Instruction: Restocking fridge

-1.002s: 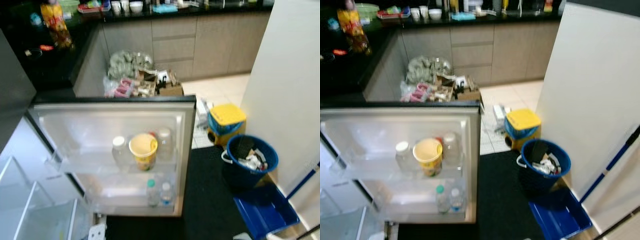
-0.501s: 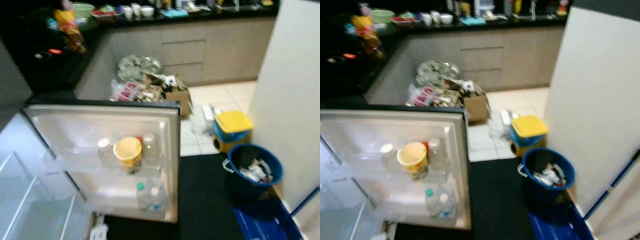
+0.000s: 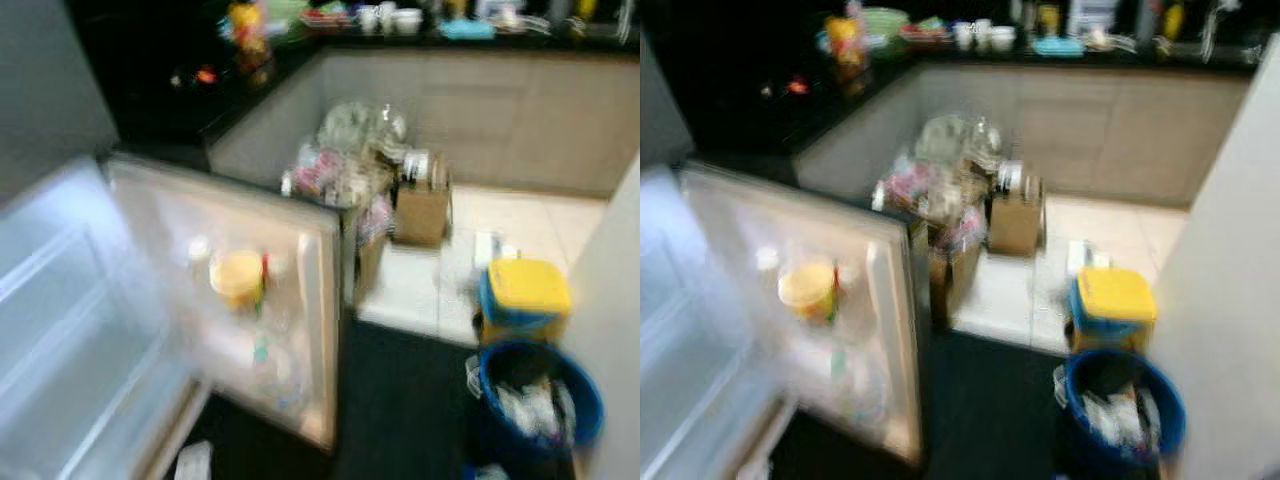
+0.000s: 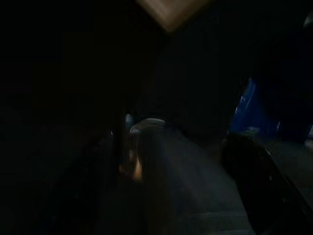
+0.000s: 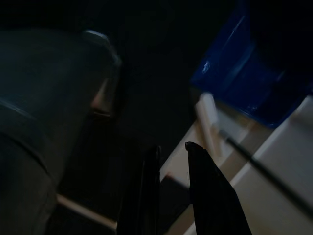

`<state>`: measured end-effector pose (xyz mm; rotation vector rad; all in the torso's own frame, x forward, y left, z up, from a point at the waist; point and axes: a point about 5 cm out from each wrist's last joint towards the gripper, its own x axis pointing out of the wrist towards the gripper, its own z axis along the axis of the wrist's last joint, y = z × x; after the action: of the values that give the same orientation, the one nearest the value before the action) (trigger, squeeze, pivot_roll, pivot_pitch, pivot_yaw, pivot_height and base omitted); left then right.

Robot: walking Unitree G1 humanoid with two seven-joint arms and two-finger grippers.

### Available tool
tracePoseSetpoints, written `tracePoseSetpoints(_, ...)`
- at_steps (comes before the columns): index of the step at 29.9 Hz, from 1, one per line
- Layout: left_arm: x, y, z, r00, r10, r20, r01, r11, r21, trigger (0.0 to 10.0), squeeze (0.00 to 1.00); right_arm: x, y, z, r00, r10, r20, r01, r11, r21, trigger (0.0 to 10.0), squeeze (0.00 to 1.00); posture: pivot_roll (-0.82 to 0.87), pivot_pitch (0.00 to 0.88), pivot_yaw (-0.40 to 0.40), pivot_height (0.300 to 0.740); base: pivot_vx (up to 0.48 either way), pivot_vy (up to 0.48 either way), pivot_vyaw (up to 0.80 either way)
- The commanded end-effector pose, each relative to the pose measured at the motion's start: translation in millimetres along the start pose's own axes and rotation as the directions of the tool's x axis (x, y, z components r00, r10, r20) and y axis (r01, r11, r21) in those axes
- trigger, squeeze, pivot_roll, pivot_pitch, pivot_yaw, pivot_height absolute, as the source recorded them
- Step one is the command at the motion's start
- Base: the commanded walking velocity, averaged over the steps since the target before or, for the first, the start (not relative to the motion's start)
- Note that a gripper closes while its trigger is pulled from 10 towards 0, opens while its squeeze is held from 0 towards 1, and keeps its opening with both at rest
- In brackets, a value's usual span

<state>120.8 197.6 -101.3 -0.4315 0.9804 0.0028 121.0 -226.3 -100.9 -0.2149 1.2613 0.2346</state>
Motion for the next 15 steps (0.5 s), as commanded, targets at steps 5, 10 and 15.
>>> tracePoseSetpoints(5, 0.2, 0.2, -0.6, 1.0, 0.016, 0.002, -0.016, 1.0, -0.009, 10.0, 0.0, 0.1, 0.6, 0.5, 1.0, 0.012, -0.001, -0.012, 1.0, 0.0, 10.0, 0.0, -0.04, 0.0, 0.025, 0.74, 0.0, 0.0, 0.79)
tracePoseSetpoints(10, 0.4, -0.3, -0.7, 1.0, 0.016, 0.003, -0.016, 1.0, -0.012, 10.0, 0.0, -0.6, -0.9, -1.7, 1.0, 0.011, -0.006, -0.011, 1.0, -0.001, 10.0, 0.0, -0.04, 0.0, 0.03, 0.74, 0.0, 0.0, 0.79)
tracePoseSetpoints(15, 0.3, -0.1, -0.9, 1.0, 0.017, 0.001, -0.017, 1.0, -0.011, 10.0, 0.0, -0.6, -0.6, -2.4, 1.0, 0.014, -0.007, -0.014, 1.0, 0.0, 10.0, 0.0, -0.04, 0.0, 0.03, 0.74, 0.0, 0.0, 0.79)
